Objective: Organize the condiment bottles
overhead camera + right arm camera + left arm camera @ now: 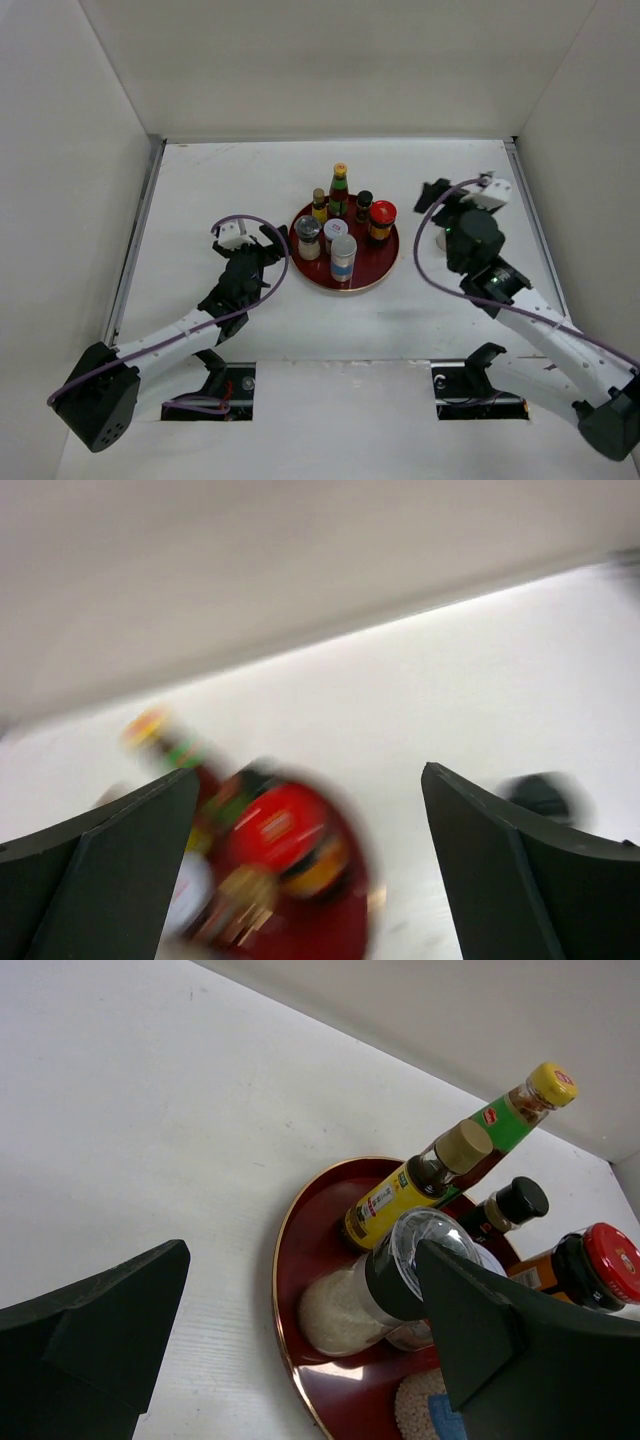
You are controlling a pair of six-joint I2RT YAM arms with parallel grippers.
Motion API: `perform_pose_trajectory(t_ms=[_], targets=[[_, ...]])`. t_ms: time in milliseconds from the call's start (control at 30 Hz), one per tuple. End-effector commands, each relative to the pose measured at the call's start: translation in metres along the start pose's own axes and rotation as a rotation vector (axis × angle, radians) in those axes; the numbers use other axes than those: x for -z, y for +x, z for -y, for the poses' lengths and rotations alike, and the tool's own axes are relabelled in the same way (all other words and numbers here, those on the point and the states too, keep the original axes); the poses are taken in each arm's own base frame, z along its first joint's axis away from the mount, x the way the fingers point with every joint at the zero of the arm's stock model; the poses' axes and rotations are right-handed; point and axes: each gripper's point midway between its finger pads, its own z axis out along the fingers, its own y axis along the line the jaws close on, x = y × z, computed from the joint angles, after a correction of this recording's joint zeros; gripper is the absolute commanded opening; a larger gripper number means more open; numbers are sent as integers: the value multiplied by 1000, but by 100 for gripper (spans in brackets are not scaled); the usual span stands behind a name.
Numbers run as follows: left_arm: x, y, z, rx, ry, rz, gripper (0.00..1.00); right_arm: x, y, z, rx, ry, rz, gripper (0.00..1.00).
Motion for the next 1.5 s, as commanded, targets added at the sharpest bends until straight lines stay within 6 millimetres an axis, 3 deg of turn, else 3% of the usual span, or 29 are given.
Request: perform_pose_trajectory(t_ms=[0,100,400,567,633,733,800,933,1033,1133,1200,1267,1333,1367,1467], targets=[[-2,-8,7,41,21,29,100,-17,21,89,49,269,-60,100],[-2,-7,7,43,21,29,100,-30,39,122,60,323,-150,100],[-2,-12,0,48,8,44,100,-59,106,140,32,319,-349,100],[-3,-8,2,42,11,32,100,-72,125,146,10,332,-400,100],[-3,-8,1,42,11,32,100,-75,131,149,12,345,-411,91],[-3,-9,1,43,9,35,100,-76,124,150,6,362,-377,67],[-3,-9,0,43,6,36,100,-72,106,154,-3,388,-312,53],[-3,-10,-3,42,-5,42,100,-43,63,125,1,340,-175,49],[-4,-10,-5,38,-17,41,100,-14,48,97,-7,252,-146,49],[-5,-8,-6,31,-23,33,100,7,59,74,11,162,-180,49],[-5,-7,-3,32,-16,29,100,13,68,74,33,169,-191,50],[-5,-7,-1,35,-10,30,100,8,71,89,47,228,-192,57],[-5,-5,0,32,-7,24,100,-4,75,100,53,275,-211,83],[-5,-4,1,31,-5,21,100,-12,76,105,55,301,-217,91],[-6,-4,1,30,-3,19,100,-36,79,124,55,373,-234,99]])
